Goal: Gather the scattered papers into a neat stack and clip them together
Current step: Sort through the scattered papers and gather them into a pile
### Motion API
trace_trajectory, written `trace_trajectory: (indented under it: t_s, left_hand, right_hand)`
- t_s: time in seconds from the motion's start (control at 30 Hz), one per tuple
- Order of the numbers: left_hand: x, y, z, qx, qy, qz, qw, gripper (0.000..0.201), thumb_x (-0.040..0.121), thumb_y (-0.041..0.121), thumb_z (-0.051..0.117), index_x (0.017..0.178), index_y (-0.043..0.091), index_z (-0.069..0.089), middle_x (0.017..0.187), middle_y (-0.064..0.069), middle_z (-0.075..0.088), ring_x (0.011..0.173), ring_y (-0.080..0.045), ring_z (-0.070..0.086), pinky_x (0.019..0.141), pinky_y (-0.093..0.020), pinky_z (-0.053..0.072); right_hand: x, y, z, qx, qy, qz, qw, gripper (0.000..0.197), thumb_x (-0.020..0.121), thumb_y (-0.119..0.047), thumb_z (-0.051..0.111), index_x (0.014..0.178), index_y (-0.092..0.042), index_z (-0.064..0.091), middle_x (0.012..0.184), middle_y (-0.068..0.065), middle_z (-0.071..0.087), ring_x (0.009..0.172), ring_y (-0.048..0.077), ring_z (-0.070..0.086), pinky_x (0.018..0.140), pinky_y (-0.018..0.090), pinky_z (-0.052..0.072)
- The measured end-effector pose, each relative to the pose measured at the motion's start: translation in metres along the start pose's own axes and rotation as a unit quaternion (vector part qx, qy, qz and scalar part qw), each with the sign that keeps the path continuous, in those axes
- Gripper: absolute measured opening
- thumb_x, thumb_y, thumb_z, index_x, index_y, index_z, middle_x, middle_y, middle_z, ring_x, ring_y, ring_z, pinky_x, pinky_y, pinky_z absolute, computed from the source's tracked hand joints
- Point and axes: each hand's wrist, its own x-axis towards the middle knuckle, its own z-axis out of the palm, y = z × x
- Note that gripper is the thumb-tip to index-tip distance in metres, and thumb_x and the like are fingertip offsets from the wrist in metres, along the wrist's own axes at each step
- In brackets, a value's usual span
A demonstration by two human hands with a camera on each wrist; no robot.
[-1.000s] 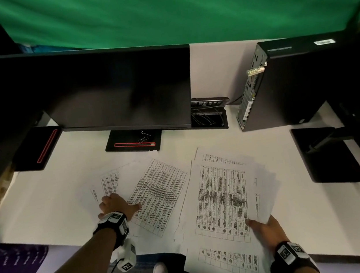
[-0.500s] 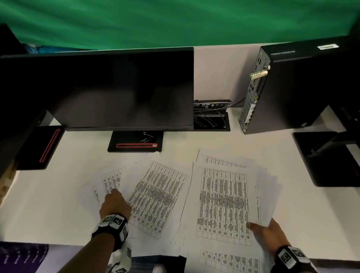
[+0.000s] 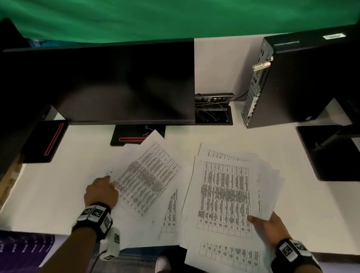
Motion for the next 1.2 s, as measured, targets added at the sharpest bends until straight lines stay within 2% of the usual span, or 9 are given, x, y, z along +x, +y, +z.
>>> trace_trajectory:
  t_s: [0.17,0.33,0.43,0.53,0.6,0.73,0.97,1.1,1.2]
  left_hand:
    - [-0.010,-0.001,-0.049,-0.148,0.078,0.058,0.984,0.022,0.097,0.020,0.050,0.106,0.006,0.064,0.098,-0.018,0.069,0.093,-0.038,0.062,0.079,-0.035,0.046]
    - [-0.026,0.017,-0.052,-0.467,-0.022,0.042,0.883,0.009,0.089,0.023,0.068,0.089,0.014,0.069,0.092,-0.010,0.072,0.083,-0.027,0.066,0.071,-0.040,0.054]
    - [-0.024,0.026,-0.012,-0.410,-0.085,0.005,0.908,0.042,0.076,0.032,0.081,0.111,0.013,0.068,0.108,-0.009,0.071,0.088,-0.023,0.066,0.074,-0.034,0.054]
    - [-0.030,0.037,0.030,-0.324,-0.162,-0.038,0.931,0.100,0.057,0.054,0.087,0.140,0.016,0.046,0.140,-0.006,0.053,0.121,-0.029,0.055,0.103,-0.044,0.045]
    - [-0.045,0.057,0.043,-0.297,-0.211,-0.037,0.930,0.082,0.079,0.031,0.078,0.146,0.012,0.034,0.143,-0.006,0.046,0.125,-0.031,0.051,0.106,-0.042,0.042]
    - [-0.058,0.078,0.058,-0.187,-0.247,0.037,0.950,0.037,0.096,0.019,0.050,0.131,0.011,0.042,0.105,-0.005,0.060,0.086,-0.024,0.060,0.080,-0.039,0.056]
    - [-0.064,0.079,0.061,-0.231,-0.241,0.095,0.938,0.058,0.083,-0.004,0.063,0.133,0.021,0.048,0.116,-0.006,0.066,0.101,-0.024,0.064,0.082,-0.036,0.056]
    - [-0.075,0.096,0.070,-0.249,-0.248,0.097,0.931,0.044,0.087,0.007,0.066,0.128,0.015,0.052,0.115,0.003,0.063,0.103,-0.020,0.062,0.085,-0.034,0.053]
    - [-0.077,0.107,0.076,-0.181,-0.171,0.114,0.962,0.019,0.091,0.021,0.064,0.108,0.013,0.060,0.099,0.002,0.059,0.088,-0.017,0.055,0.081,-0.030,0.048]
  right_hand:
    - [-0.003,-0.003,-0.001,0.020,-0.008,-0.002,1.000,0.055,0.087,-0.026,0.073,0.138,-0.018,0.055,0.131,0.007,0.065,0.109,0.028,0.061,0.098,0.039,0.044]
    - [-0.002,-0.003,-0.001,0.015,-0.008,0.001,1.000,0.056,0.086,-0.026,0.072,0.138,-0.019,0.054,0.132,0.006,0.065,0.119,0.032,0.059,0.103,0.043,0.044]
    - [-0.003,-0.003,-0.001,0.020,-0.012,0.000,1.000,0.053,0.086,-0.027,0.071,0.136,-0.021,0.055,0.129,0.006,0.066,0.112,0.031,0.061,0.102,0.045,0.046]
    - [-0.006,-0.004,-0.002,0.043,-0.004,-0.001,0.999,0.044,0.089,-0.022,0.066,0.132,-0.018,0.057,0.116,0.004,0.068,0.102,0.028,0.060,0.096,0.039,0.047]
    - [-0.009,-0.005,-0.002,0.065,-0.001,0.000,0.998,0.042,0.091,-0.019,0.063,0.132,-0.015,0.057,0.111,0.003,0.066,0.102,0.028,0.059,0.096,0.038,0.044]
    - [-0.013,-0.006,-0.002,0.082,0.003,-0.005,0.997,0.044,0.089,-0.021,0.063,0.132,-0.016,0.057,0.115,0.004,0.067,0.107,0.031,0.060,0.105,0.046,0.044]
    - [-0.016,-0.010,-0.002,0.118,-0.023,-0.007,0.993,0.034,0.088,-0.030,0.067,0.122,-0.030,0.061,0.124,0.002,0.069,0.106,0.025,0.063,0.096,0.040,0.046]
    - [-0.022,-0.018,-0.006,0.114,-0.019,0.023,0.993,0.066,0.087,-0.027,0.073,0.144,-0.010,0.044,0.146,0.009,0.052,0.121,0.030,0.054,0.100,0.038,0.040]
    - [-0.021,-0.017,-0.007,0.084,-0.012,0.016,0.996,0.057,0.090,-0.015,0.069,0.142,-0.012,0.045,0.143,0.012,0.053,0.121,0.033,0.054,0.100,0.038,0.040]
